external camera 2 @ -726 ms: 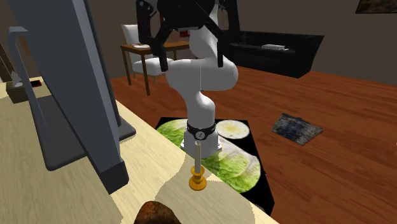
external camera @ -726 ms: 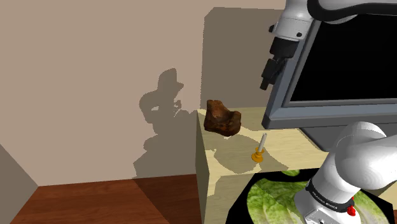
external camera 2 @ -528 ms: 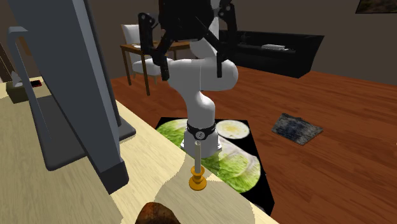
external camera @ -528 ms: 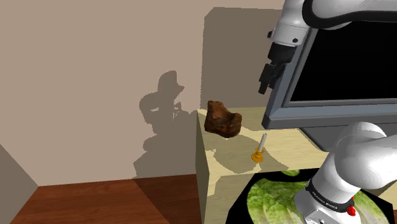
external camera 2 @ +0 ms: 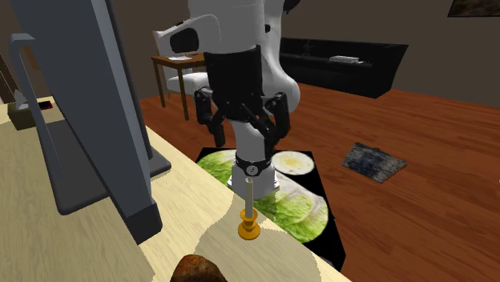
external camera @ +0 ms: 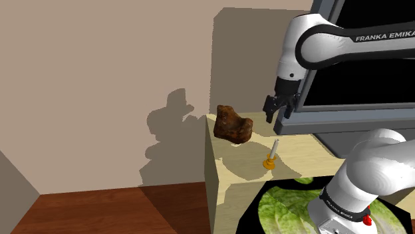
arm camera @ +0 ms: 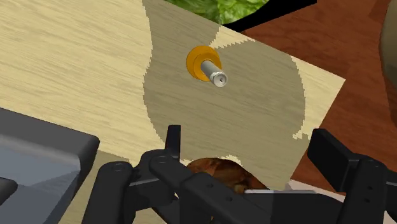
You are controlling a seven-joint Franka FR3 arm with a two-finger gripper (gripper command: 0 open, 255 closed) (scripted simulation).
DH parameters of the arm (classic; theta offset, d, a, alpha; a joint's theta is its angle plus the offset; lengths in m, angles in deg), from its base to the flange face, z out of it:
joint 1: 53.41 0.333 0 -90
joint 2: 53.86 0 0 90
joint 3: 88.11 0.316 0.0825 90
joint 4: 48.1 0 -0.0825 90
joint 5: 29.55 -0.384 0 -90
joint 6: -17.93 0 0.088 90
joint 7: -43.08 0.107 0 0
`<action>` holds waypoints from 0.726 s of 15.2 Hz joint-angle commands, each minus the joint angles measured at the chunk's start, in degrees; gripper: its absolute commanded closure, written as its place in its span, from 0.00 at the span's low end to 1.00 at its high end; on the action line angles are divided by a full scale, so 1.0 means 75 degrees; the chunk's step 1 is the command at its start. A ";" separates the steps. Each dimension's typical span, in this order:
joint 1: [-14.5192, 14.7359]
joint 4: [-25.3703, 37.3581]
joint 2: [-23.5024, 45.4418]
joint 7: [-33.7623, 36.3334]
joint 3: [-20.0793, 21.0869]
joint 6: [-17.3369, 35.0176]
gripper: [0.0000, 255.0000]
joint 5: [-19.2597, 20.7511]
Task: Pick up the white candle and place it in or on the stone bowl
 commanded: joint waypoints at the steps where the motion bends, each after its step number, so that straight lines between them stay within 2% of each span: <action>1: -0.0180 -0.0423 0.0009 0.0622 0.0167 0.0173 0.00 -0.0137; 4: -0.0360 -0.0887 0.0076 0.1282 0.0364 0.0416 0.00 -0.0330; 11: -0.0280 -0.1609 0.0185 0.1264 0.0476 0.1249 0.00 -0.0470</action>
